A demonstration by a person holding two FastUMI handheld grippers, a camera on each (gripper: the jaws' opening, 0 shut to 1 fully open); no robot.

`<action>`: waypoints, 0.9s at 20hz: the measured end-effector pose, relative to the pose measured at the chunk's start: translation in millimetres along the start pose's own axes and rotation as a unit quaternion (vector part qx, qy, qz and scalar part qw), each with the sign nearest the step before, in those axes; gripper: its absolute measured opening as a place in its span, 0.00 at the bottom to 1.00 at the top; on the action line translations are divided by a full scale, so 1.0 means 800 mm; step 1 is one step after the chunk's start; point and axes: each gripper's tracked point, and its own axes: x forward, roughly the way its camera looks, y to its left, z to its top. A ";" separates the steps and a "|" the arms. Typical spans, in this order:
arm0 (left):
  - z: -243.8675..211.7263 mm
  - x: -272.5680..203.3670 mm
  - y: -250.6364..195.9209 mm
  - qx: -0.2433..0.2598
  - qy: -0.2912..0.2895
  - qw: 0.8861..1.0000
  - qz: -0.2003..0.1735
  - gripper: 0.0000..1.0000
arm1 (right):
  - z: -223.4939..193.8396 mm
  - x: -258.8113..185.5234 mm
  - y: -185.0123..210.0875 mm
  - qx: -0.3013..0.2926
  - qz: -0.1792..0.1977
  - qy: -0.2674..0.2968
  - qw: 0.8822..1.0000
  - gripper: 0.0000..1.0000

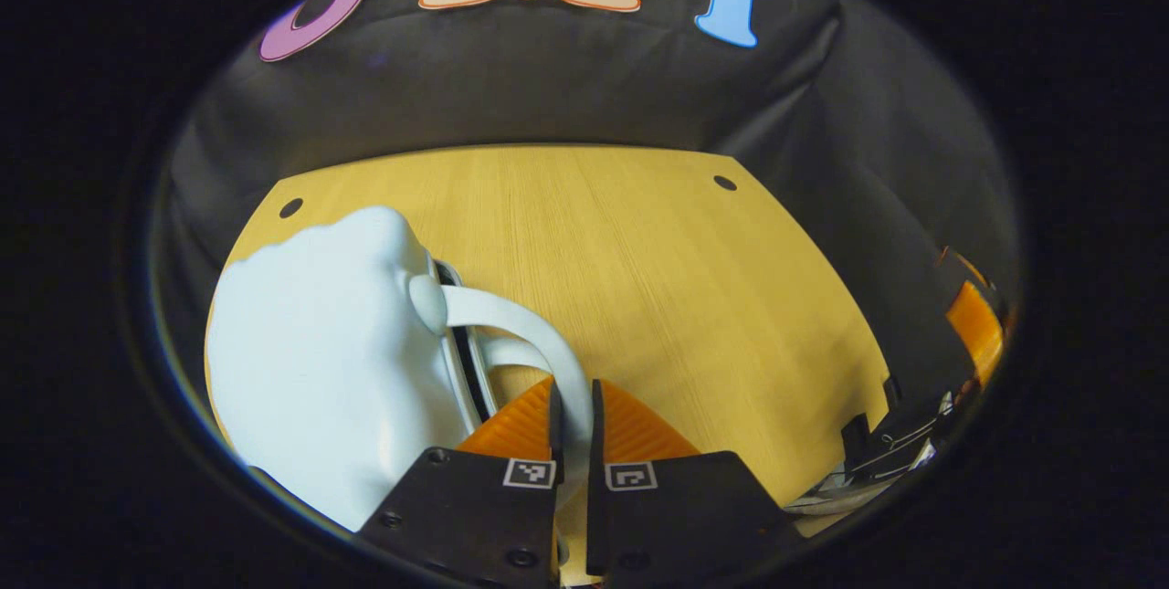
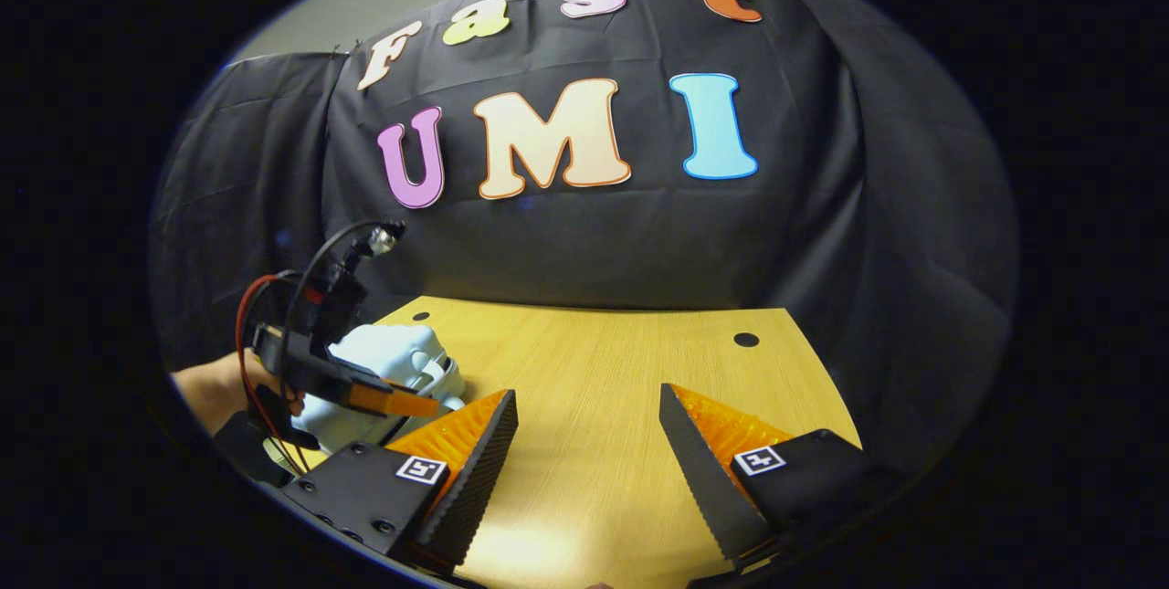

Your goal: First open the suitcase, pack the skin care products into it, and then close the suitcase.

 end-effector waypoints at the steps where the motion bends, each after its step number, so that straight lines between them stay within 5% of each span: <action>1: -0.002 0.003 -0.003 -0.003 -0.006 1.000 0.007 0.11 | 0.008 -0.001 -0.001 0.002 0.004 -0.006 1.000 0.98; 2: -0.001 0.001 -0.007 -0.007 -0.017 1.000 0.014 0.12 | 0.017 -0.003 -0.001 0.006 0.011 -0.015 1.000 0.98; 4: 0.028 -0.019 -0.020 -0.008 -0.079 0.996 0.037 0.29 | 0.041 -0.010 0.001 0.009 0.026 -0.036 0.999 0.98; 7: 0.092 -0.083 -0.023 -0.006 -0.211 0.974 0.087 0.99 | 0.090 -0.021 0.005 0.003 0.031 -0.080 0.996 0.98; 12: 0.172 -0.215 -0.027 -0.011 -0.381 0.915 0.130 0.97 | 0.172 -0.043 0.037 -0.032 0.008 -0.162 0.986 0.98; 18: 0.201 -0.314 0.007 0.039 -0.438 0.885 0.151 0.95 | 0.222 -0.066 0.092 -0.028 -0.010 -0.206 0.978 0.94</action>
